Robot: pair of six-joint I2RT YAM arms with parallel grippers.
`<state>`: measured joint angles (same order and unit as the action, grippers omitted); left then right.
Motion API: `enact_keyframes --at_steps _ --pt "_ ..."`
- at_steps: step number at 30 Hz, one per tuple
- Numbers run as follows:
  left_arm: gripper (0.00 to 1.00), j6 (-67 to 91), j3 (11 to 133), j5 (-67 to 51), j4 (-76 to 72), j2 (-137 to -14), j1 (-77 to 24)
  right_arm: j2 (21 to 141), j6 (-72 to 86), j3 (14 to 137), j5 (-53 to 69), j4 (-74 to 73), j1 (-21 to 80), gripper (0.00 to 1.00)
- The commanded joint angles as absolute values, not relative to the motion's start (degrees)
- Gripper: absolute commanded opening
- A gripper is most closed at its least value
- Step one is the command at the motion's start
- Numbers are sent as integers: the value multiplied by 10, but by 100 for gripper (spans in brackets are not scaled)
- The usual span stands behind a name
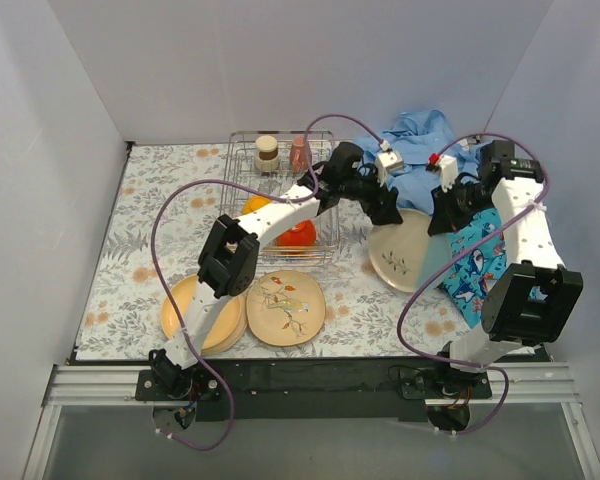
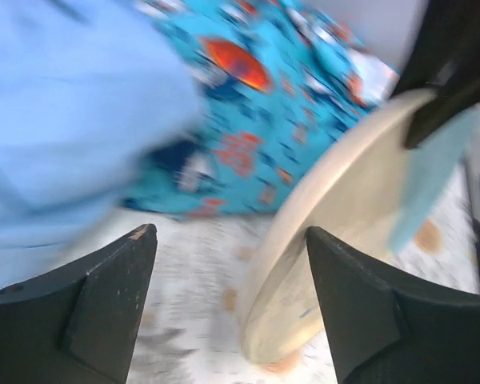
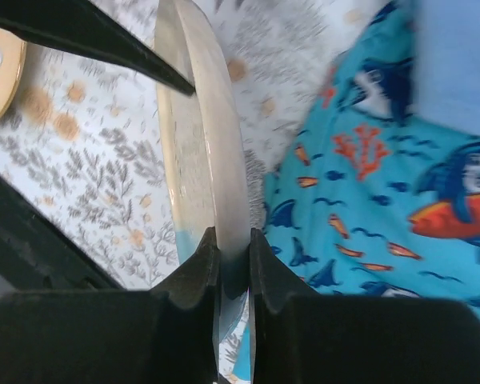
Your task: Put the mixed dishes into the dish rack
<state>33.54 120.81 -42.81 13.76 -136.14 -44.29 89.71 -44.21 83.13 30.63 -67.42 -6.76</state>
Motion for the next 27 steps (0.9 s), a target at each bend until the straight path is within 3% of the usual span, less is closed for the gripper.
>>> enact_keyframes --at_steps 1,3,6,10,11,13,21,27 --pt "76 399 1215 -211 20 -1219 -376 847 -316 956 320 -658 -66 1" --pt "77 403 1189 -172 26 -1185 -340 840 -260 982 293 -630 -52 1" --pt "67 401 1125 -136 40 -1104 -278 827 -182 1010 258 -550 -29 1" --pt "40 403 958 -124 36 -994 -186 813 -138 1018 130 -449 77 1" --pt "20 403 930 -114 36 -958 -172 810 -132 1013 100 -408 98 1" --pt "0 401 886 -84 43 -919 -131 806 -114 1006 26 -364 155 1" --pt "0 377 670 -7 99 -795 -91 876 -56 1064 -258 -219 289 1" --pt "0 407 588 11 127 -753 -100 942 -50 1115 -359 -183 342 1"
